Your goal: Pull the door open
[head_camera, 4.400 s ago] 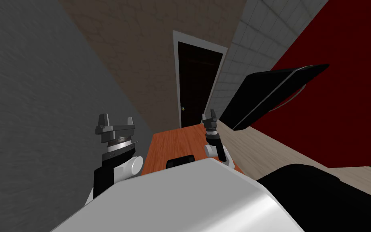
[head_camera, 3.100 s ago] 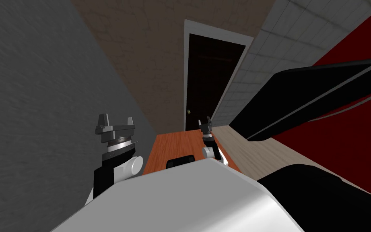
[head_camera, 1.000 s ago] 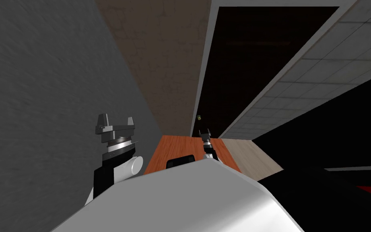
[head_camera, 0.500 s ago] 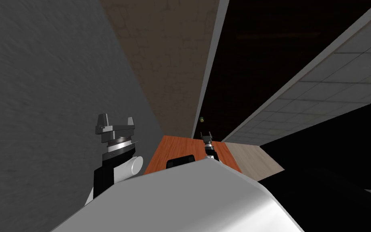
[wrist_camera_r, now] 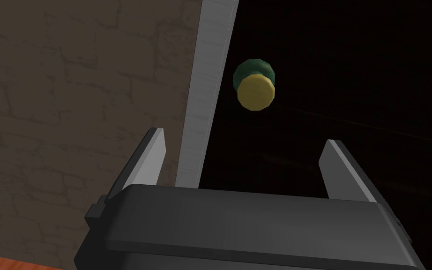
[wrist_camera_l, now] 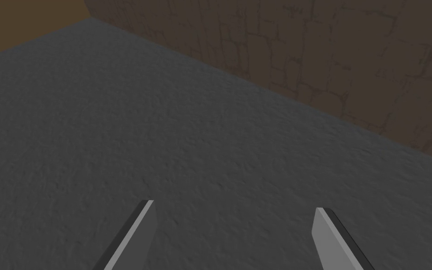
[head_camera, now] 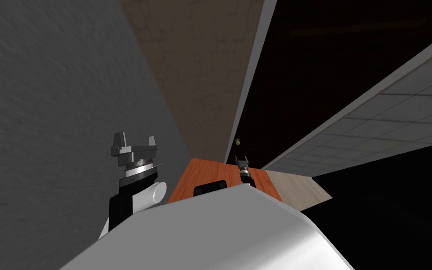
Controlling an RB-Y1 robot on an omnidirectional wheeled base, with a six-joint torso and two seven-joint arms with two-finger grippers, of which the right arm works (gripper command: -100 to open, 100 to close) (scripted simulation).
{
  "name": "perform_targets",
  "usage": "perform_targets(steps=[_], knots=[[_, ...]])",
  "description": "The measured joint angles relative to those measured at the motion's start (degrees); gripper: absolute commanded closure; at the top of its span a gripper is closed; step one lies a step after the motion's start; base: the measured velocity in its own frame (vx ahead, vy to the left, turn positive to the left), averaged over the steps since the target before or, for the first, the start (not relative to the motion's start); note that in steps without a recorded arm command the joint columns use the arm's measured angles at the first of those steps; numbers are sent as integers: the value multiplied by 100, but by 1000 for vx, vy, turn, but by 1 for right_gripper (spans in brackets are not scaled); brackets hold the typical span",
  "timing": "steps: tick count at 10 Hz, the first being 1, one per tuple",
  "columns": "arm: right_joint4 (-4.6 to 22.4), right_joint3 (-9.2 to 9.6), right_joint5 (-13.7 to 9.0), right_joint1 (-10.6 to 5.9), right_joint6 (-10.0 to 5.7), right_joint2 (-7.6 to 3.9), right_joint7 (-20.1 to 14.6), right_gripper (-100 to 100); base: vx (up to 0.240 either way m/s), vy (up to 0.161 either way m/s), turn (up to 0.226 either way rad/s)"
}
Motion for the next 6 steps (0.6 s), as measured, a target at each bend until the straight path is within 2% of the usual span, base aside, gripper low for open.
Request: perform_targets(steps=[5,6], knots=[[717,127,-448,-75,-301,-157,-644,-100,120,-54,101],[767,139,-539,-59,-323,-186,-737,-100,124,-72,61]])
